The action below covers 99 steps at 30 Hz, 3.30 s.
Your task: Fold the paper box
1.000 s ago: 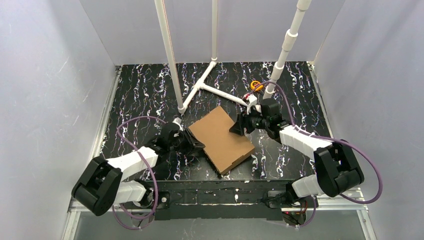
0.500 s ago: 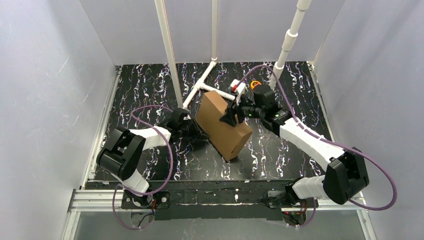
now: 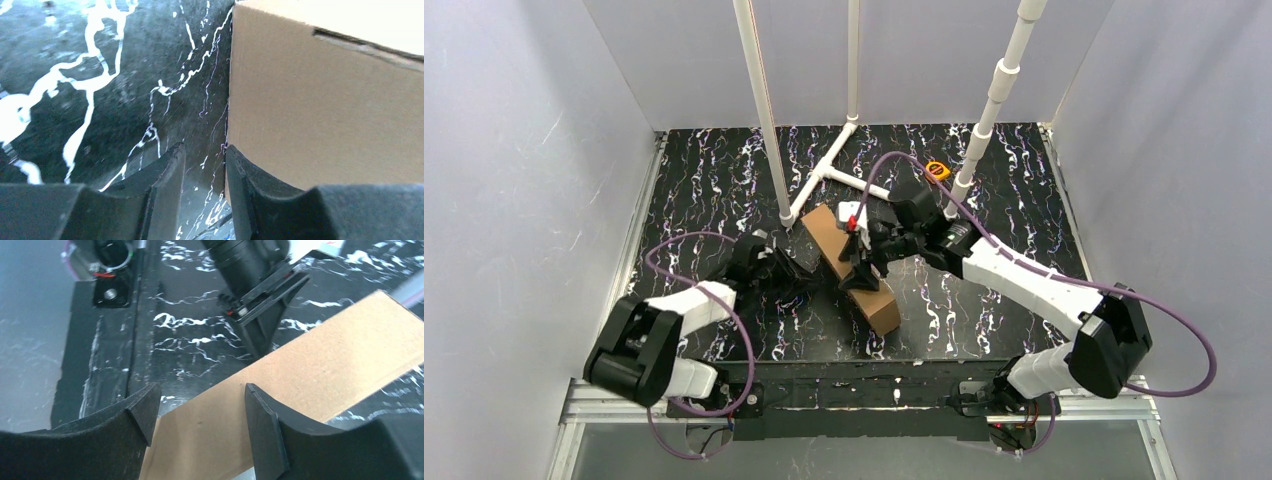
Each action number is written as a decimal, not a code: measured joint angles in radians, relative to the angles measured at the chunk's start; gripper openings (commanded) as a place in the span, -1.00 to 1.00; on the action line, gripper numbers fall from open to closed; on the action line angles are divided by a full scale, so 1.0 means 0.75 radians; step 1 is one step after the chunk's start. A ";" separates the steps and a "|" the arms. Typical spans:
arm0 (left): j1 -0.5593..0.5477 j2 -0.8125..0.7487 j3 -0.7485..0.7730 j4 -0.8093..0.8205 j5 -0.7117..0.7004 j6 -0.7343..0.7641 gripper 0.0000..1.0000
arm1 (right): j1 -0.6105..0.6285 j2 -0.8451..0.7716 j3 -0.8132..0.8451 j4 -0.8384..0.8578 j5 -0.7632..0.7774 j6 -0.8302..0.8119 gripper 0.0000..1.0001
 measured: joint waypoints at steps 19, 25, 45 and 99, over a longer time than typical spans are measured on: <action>0.104 -0.646 -0.172 -0.311 0.059 0.022 -0.30 | 0.124 0.189 0.343 -0.814 -0.333 -0.595 0.53; 0.104 -0.583 -0.173 -0.292 0.097 0.004 -0.31 | 0.300 0.350 0.464 -0.900 -0.326 -0.618 0.54; 0.014 -0.548 -0.132 -0.248 0.130 0.041 -0.32 | -0.538 -0.163 0.005 -0.479 0.339 -0.317 0.12; -0.351 0.405 0.407 0.162 -0.009 -0.060 -0.40 | -0.637 -0.170 -0.304 0.178 0.278 0.284 0.50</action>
